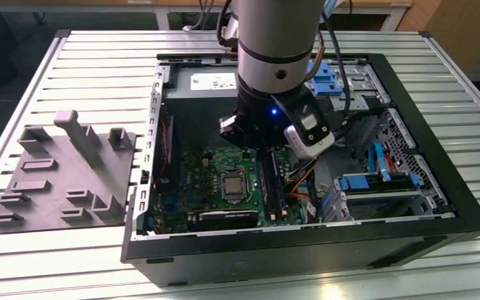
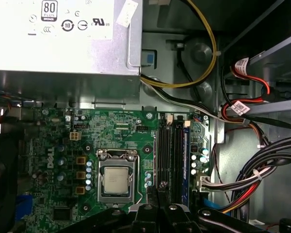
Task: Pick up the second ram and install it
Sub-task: 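Insert the second ram into the second slot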
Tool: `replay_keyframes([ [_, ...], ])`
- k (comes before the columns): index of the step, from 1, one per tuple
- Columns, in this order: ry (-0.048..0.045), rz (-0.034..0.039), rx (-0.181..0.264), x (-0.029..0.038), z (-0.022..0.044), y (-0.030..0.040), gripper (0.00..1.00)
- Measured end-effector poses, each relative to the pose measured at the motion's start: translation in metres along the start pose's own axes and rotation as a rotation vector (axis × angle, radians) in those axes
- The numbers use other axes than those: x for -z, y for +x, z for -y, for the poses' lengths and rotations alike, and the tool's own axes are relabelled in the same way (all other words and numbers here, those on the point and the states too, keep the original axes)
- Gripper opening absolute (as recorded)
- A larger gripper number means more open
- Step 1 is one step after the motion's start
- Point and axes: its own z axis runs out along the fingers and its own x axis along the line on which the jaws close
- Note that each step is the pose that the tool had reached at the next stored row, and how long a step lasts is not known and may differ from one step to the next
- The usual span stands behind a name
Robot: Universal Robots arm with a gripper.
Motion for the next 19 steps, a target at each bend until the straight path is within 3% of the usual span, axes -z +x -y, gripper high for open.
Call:
replay_keyframes([
  [19,0.0003,0.0004,-0.009,-0.0082,0.0004,-0.0005,0.12],
])
